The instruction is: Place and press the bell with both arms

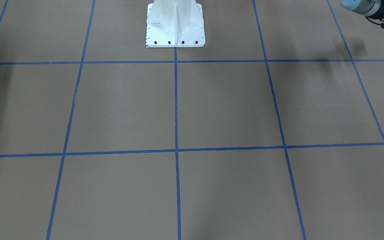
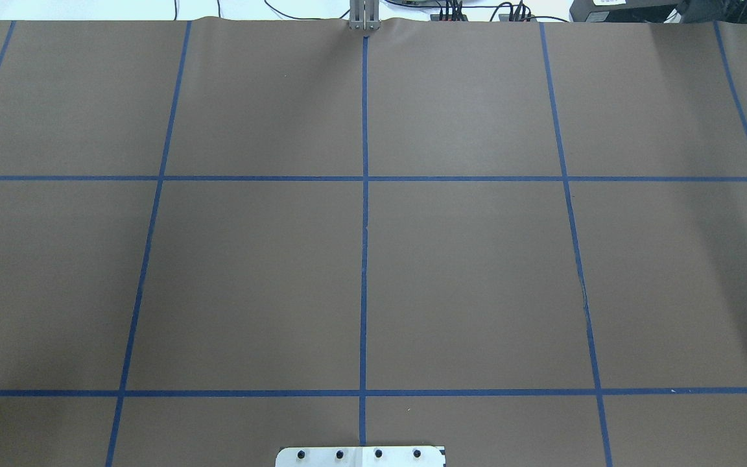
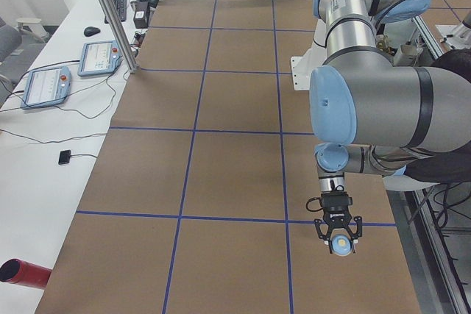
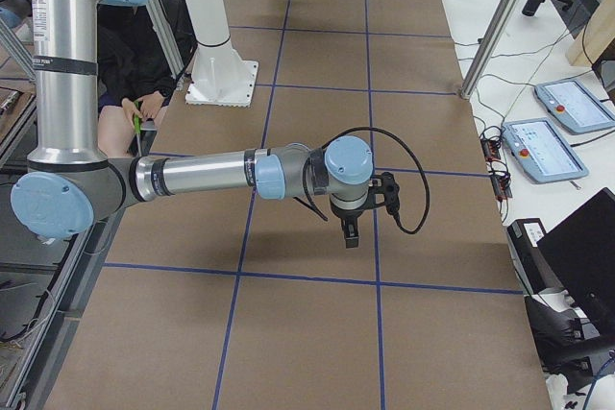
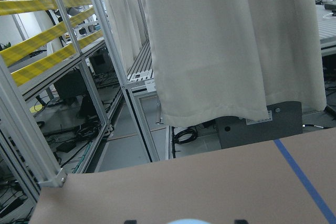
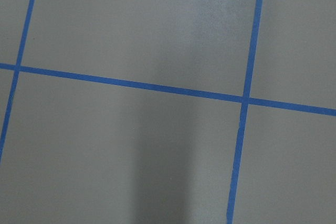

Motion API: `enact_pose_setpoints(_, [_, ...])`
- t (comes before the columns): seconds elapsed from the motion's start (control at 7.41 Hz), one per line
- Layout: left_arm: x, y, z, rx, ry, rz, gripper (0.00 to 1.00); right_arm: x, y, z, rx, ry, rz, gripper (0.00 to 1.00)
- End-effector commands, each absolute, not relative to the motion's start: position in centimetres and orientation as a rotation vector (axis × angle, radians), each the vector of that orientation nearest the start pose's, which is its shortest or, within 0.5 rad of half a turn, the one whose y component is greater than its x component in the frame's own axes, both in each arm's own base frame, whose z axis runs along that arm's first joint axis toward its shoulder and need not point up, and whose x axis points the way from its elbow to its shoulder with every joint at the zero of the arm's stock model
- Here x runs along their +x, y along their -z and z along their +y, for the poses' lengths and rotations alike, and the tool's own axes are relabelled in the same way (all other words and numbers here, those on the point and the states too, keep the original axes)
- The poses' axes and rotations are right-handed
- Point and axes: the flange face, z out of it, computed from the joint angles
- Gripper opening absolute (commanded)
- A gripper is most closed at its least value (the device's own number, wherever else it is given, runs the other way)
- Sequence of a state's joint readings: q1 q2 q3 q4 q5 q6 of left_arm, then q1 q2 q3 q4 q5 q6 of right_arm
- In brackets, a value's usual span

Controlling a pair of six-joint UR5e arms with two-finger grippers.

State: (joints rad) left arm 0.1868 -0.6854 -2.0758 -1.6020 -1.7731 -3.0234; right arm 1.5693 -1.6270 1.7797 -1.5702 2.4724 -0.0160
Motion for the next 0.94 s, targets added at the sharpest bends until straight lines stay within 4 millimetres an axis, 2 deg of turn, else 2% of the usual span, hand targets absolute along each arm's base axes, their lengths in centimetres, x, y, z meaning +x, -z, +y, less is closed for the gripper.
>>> enact_pose_setpoints(0.0, [12.4,-64.1,-9.4,0.039,1.185,-0.451,0.0,5.4,-56.9,-47.4,0.14,0.049,-0.905,1.0])
enact_pose_setpoints(0.4, [13.0,-59.5,-11.4,-0.03,1.056,-0.355,0.0,5.4,-56.8,-47.5,0.137,0.049,-0.913,1.0])
enact_pose_setpoints(0.68, [14.7,-57.7,-13.2,-0.056,0.995,-0.266,0.0,5.3,-56.7,-47.9,0.138,0.048,-0.919,1.0])
enact_pose_setpoints(0.81, [16.8,-56.4,-15.5,-0.077,0.989,-0.21,0.0,5.3,-56.6,-48.0,0.138,0.049,-0.92,1.0])
